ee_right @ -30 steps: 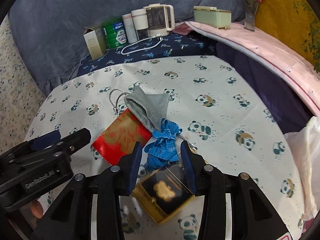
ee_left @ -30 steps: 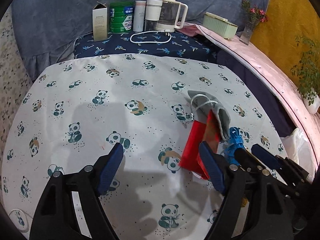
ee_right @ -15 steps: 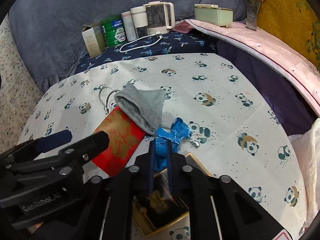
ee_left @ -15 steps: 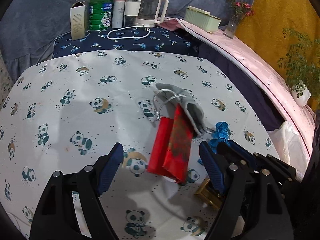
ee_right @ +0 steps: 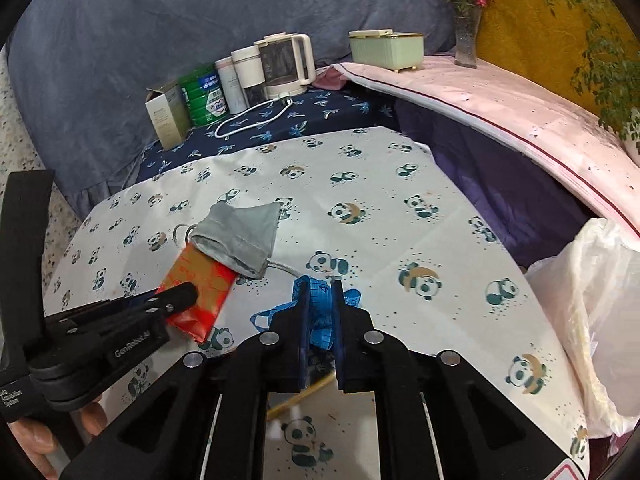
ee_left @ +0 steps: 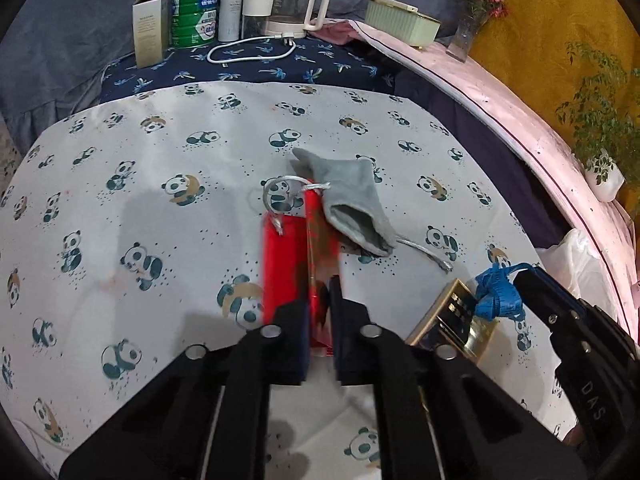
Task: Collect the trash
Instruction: 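Grasp the red envelope with the left tool while the right tool grasps the blue plastic, then carry the envelope with the left tool into the bin while the right tool drops the blue plastic there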
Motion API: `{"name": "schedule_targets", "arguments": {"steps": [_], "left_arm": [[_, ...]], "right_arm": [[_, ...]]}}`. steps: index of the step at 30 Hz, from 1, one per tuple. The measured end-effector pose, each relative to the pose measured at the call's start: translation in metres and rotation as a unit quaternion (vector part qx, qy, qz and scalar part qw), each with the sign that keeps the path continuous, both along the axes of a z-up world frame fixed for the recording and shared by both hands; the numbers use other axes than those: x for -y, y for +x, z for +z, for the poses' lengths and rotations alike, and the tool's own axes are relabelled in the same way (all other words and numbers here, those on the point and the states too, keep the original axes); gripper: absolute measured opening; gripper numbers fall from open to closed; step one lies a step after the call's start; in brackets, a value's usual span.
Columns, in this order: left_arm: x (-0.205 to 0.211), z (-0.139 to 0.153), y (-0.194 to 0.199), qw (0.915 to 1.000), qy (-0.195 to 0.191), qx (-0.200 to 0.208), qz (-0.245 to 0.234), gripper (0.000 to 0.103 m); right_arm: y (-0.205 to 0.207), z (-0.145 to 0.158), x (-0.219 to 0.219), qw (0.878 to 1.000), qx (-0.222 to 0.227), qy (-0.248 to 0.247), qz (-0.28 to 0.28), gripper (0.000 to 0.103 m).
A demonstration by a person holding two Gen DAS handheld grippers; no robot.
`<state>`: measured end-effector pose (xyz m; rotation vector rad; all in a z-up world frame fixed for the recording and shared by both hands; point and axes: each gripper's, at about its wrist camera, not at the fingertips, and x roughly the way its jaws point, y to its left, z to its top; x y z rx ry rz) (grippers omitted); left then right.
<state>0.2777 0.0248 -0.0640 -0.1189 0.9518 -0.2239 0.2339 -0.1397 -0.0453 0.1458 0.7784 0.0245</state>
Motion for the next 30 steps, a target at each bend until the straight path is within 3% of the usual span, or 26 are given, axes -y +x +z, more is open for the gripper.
{"name": "schedule_targets", "arguments": {"steps": [12,21,30], "left_arm": [[0.019,0.043,-0.066,0.9994,-0.018,0.024,-0.015,0.003],[0.085,0.083,-0.111,0.9950,-0.014,0.060,-0.078,0.003],[0.158,0.098,-0.137,0.9886,-0.004,0.073,-0.132,0.003]], "right_arm": [[-0.051,0.035,0.022,0.999,0.035,0.013,-0.021,0.009],[-0.102,0.067,0.070,0.996,0.069,0.011,-0.061,0.009],[-0.143,0.084,0.133,0.990,0.091,0.010,-0.111,0.009]]}}
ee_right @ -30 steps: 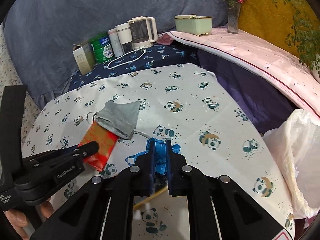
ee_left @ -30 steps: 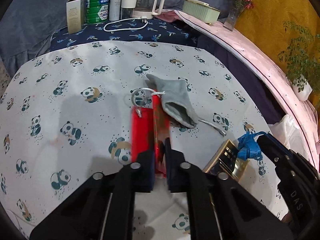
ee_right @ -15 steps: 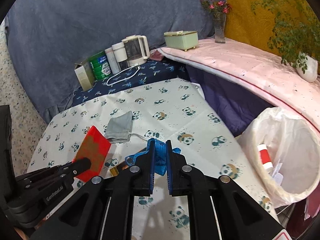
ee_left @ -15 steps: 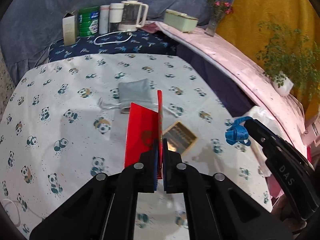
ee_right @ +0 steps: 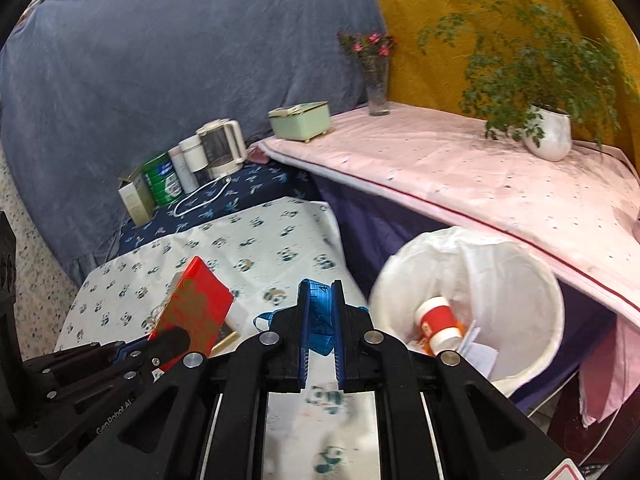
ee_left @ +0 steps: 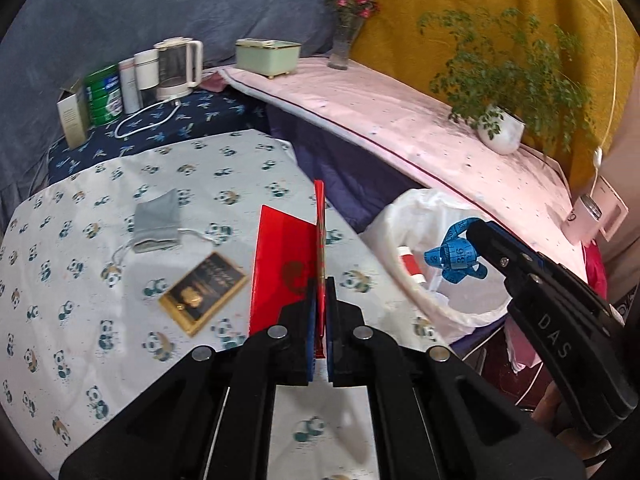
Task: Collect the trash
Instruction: 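Carry the envelope with the left tool into the bin while the right tool drops the blue plastic there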
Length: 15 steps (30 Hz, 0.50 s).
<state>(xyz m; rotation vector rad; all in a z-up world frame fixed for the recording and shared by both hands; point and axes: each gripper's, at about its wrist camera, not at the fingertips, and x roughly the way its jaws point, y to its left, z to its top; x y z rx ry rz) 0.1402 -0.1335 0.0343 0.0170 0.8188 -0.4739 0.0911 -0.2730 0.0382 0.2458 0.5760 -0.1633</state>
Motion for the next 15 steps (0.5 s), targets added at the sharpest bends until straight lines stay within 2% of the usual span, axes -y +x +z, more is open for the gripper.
{"name": "schedule_targets", "arguments": {"steps": [6,15], "left_arm": [[0.035,-0.003,-0.011,0.9998,0.006,0.000,-0.021,0.003],[0.075,-0.013,-0.020,0.9983,0.026,0.003,-0.052,0.003]], "right_arm": [[-0.020,-0.004,0.041,1.000,0.000,0.005,-0.030,0.009],[-0.029,-0.017,0.077,0.998,-0.009,0.014,-0.056,0.009]]}}
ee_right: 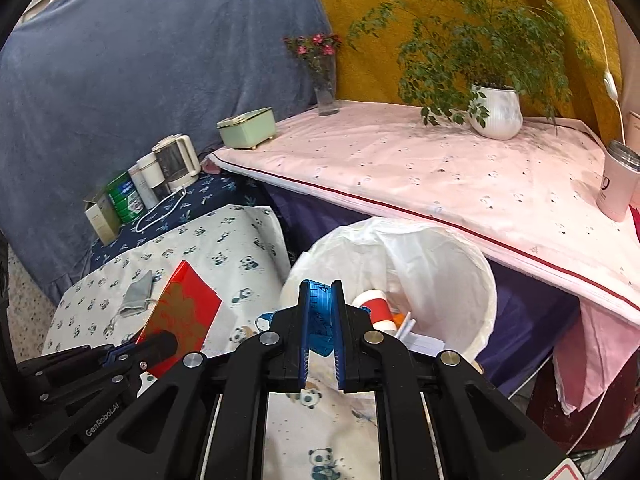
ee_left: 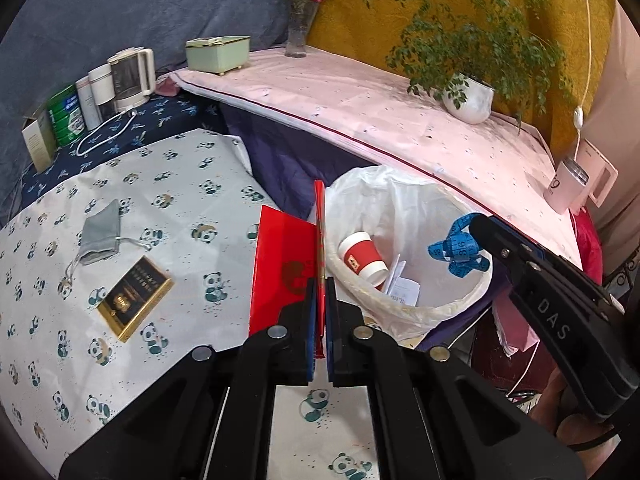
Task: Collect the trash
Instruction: 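Carry the envelope with the left tool into the bin while the right tool drops the blue plastic there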
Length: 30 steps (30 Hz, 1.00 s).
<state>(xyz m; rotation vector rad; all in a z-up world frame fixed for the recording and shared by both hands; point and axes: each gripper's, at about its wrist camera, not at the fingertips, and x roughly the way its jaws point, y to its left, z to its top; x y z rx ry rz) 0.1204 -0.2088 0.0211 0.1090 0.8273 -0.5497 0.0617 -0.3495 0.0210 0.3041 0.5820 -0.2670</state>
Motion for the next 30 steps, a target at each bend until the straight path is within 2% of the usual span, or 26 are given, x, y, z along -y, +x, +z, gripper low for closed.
{"name": "schedule_targets", "arguments": {"steps": [6,11,16,22,23,24,25,26,27,28,29,30], "left_arm": [[0.024,-0.013,0.006,0.9997,0.013,-0.008,-0.017,0.003],[0.056,-0.035,0.013,0.9969,0.062,0.008,-0.049,0.003],[0.080,-0.056,0.031,0.9949,0.057,-0.020,-0.080,0.003],[0.096,-0.064,0.048,0.9941,0.054,-0.013,-0.093,0.006],[0.099,-0.066,0.049,0.9940,0.055,-0.013,-0.094,0.011],[0.101,-0.067,0.052,0.9938,0.058,-0.012,-0.094,0.025],[0.103,-0.068,0.053,0.9939,0.061,-0.009,-0.092,0.035],[0.103,-0.067,0.054,0.9943,0.060,-0.001,-0.089,0.050],[0.102,-0.065,0.054,0.9947,0.058,0.007,-0.085,0.058],[0.100,-0.062,0.054,0.9949,0.058,0.015,-0.081,0.060],[0.099,-0.060,0.055,0.9951,0.057,0.019,-0.079,0.063],[0.097,-0.058,0.056,0.9954,0.056,0.020,-0.075,0.065]], "right_arm": [[0.002,-0.011,0.023,1.000,-0.007,0.008,-0.017,0.009],[0.012,-0.027,0.040,0.999,-0.022,0.017,-0.027,0.009],[0.022,-0.041,0.049,0.999,-0.034,0.020,-0.029,0.010],[0.034,-0.054,0.067,0.998,-0.044,0.025,-0.035,0.010],[0.037,-0.056,0.068,0.998,-0.045,0.023,-0.036,0.011],[0.039,-0.056,0.069,0.998,-0.044,0.020,-0.037,0.011],[0.040,-0.056,0.069,0.998,-0.044,0.018,-0.038,0.014],[0.041,-0.056,0.068,0.998,-0.043,0.016,-0.039,0.023],[0.041,-0.054,0.068,0.998,-0.040,0.013,-0.042,0.029],[0.041,-0.053,0.068,0.998,-0.036,0.009,-0.045,0.041],[0.040,-0.051,0.067,0.998,-0.032,0.005,-0.050,0.047],[0.040,-0.049,0.067,0.998,-0.030,0.003,-0.053,0.047]]}}
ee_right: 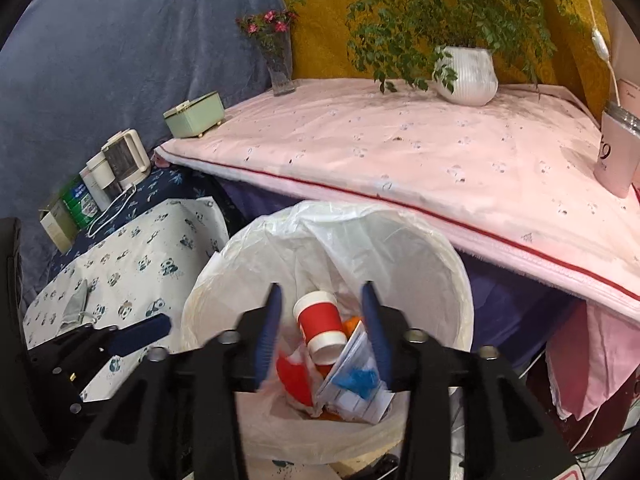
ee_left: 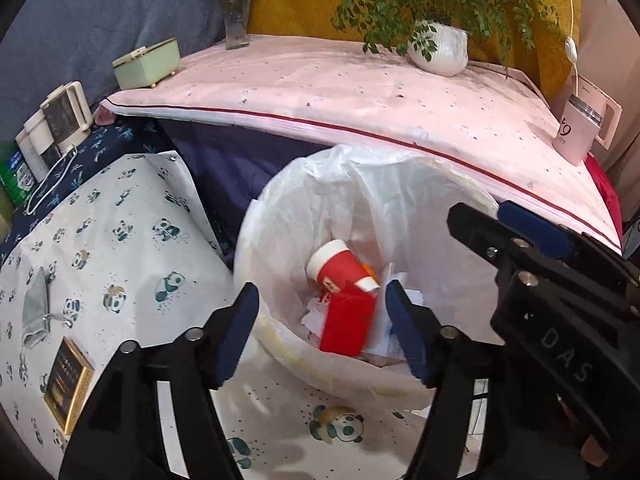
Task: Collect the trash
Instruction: 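Carry the envelope with the left tool into the bin while the right tool drops the blue plastic there, then move both open tools back over the grey pouch and gold box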
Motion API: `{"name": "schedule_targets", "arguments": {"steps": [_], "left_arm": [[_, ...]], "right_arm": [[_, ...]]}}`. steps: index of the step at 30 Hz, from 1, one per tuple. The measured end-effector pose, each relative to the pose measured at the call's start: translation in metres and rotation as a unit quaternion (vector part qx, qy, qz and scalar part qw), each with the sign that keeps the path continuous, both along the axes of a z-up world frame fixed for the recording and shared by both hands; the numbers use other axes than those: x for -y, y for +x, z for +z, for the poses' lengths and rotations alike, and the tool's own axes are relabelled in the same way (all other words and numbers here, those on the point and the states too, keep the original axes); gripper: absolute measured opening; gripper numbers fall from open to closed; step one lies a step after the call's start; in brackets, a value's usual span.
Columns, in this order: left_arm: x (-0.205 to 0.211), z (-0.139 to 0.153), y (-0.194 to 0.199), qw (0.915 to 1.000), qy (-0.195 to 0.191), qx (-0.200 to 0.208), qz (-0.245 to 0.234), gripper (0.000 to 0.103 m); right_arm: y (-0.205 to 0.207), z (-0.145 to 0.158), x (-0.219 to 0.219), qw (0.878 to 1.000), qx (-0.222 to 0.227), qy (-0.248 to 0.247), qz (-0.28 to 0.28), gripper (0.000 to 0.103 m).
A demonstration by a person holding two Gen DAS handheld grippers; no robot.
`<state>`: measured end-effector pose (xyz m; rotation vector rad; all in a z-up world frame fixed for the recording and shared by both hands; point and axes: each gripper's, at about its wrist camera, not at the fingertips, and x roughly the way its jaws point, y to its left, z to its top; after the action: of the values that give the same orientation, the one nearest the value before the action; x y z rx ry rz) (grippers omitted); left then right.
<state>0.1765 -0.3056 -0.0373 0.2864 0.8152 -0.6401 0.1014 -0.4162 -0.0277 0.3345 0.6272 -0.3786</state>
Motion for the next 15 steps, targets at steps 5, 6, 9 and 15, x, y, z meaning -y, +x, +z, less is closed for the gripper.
{"name": "schedule_targets", "arguments": {"steps": [5,6,9,15], "left_arm": [[-0.026,0.010,0.005,0.9992,-0.014,0.009,0.035,0.065],[-0.035,0.013,0.006,0.9986,-0.019,0.012,0.047,0.065],[-0.063,0.021,0.010,0.9960,-0.029,0.019,0.082,0.071],[-0.135,0.034,0.023,0.9862,-0.034,0.027,0.160,0.072]], "right_arm": [[-0.005,0.014,-0.010,1.000,0.011,-0.001,0.001,0.052],[-0.006,0.017,-0.015,1.000,0.013,-0.001,0.003,0.053],[-0.004,0.025,-0.034,1.000,0.013,0.000,0.022,0.054],[0.005,0.032,-0.090,0.998,0.006,0.008,0.060,0.059]]}}
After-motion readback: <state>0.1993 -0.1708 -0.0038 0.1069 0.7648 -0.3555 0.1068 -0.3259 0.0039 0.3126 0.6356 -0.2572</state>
